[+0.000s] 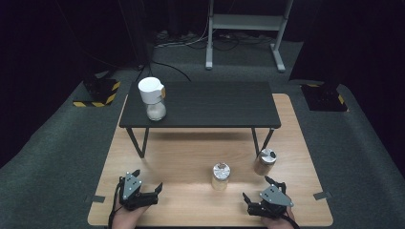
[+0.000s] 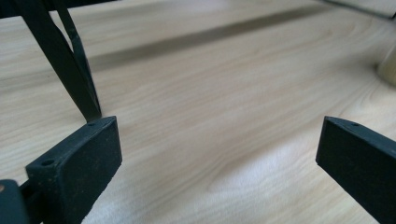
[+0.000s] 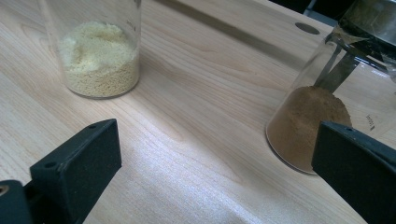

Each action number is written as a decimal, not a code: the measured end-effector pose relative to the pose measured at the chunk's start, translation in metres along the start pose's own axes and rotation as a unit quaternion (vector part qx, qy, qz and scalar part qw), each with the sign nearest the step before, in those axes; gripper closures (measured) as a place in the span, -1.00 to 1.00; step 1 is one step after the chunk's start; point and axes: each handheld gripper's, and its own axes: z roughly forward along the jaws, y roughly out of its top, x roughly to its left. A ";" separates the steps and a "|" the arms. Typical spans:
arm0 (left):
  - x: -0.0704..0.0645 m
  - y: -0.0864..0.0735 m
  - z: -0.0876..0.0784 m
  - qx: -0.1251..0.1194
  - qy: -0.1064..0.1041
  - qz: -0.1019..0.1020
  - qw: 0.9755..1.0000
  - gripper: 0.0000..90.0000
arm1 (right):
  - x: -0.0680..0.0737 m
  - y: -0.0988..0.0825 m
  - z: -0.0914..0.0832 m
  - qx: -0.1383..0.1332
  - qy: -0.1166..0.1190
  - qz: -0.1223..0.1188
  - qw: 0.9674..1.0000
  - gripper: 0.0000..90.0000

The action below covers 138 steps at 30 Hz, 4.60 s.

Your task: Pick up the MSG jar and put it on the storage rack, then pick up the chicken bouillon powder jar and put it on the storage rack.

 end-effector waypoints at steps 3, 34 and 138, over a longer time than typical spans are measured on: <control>-0.003 -0.001 -0.001 0.004 0.002 0.020 1.000 -0.99 | 0.000 0.000 0.000 0.001 0.000 0.000 1.000 -0.99; -0.019 -0.001 0.004 0.048 0.014 0.101 0.994 -0.97 | 0.008 0.014 -0.009 -0.027 -0.002 -0.004 1.000 -1.00; -0.015 -0.003 -0.002 0.022 -0.015 0.093 0.995 -0.98 | 0.047 0.065 0.046 -0.117 0.103 0.066 0.986 -0.28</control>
